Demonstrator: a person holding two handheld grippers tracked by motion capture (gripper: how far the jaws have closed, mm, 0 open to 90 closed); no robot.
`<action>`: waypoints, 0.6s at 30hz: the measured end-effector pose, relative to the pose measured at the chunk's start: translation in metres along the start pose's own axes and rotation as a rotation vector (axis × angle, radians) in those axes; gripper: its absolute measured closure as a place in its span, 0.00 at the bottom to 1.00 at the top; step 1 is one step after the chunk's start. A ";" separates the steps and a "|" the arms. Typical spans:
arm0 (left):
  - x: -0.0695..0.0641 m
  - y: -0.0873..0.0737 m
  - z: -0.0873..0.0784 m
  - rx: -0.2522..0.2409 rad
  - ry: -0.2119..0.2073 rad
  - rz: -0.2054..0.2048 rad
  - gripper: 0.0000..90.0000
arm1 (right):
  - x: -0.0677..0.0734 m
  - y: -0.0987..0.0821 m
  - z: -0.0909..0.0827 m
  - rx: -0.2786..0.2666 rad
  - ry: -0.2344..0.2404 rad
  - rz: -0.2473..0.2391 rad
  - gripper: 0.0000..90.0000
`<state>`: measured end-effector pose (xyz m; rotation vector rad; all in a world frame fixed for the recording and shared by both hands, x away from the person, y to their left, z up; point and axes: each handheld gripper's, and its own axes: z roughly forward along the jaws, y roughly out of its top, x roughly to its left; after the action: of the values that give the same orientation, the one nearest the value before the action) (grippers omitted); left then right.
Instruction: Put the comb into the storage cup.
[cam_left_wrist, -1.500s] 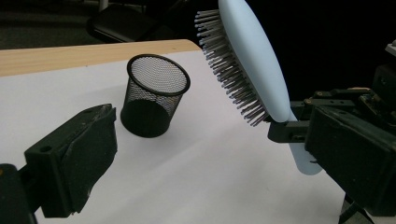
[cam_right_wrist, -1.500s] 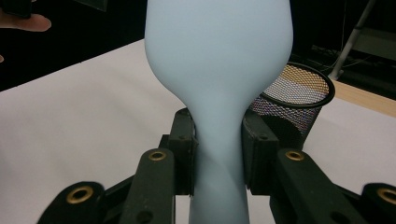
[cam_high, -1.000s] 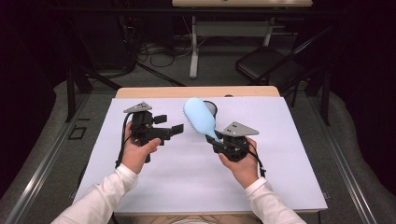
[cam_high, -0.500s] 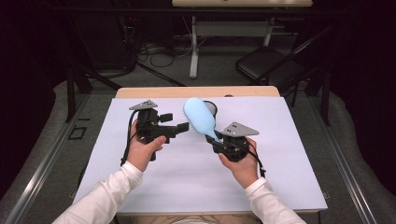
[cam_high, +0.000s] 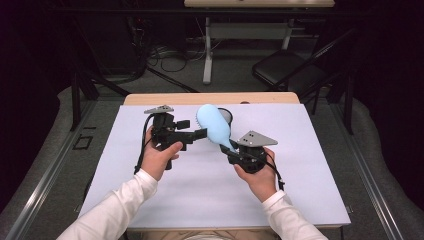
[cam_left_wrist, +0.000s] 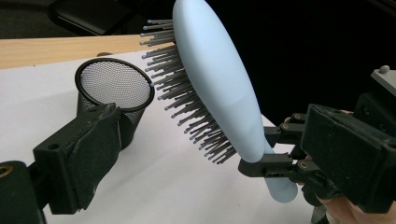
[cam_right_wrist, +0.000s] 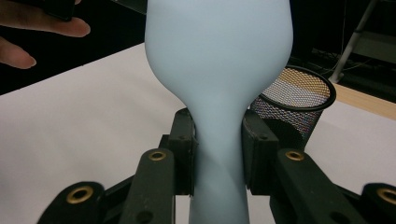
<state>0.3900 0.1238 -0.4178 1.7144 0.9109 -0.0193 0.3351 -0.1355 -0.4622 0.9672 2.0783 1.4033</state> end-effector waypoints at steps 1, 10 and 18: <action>0.000 0.000 0.001 -0.001 -0.005 -0.007 0.06 | 0.000 0.000 0.000 -0.001 0.000 0.000 0.77; 0.003 0.002 0.009 0.007 -0.019 -0.043 0.07 | 0.000 0.000 0.000 -0.004 0.001 -0.001 0.77; 0.004 0.003 0.014 0.004 -0.028 -0.052 0.11 | 0.001 0.000 -0.001 -0.004 0.004 -0.003 0.77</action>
<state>0.4003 0.1140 -0.4220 1.6900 0.9350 -0.0788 0.3338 -0.1348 -0.4616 0.9597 2.0785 1.4081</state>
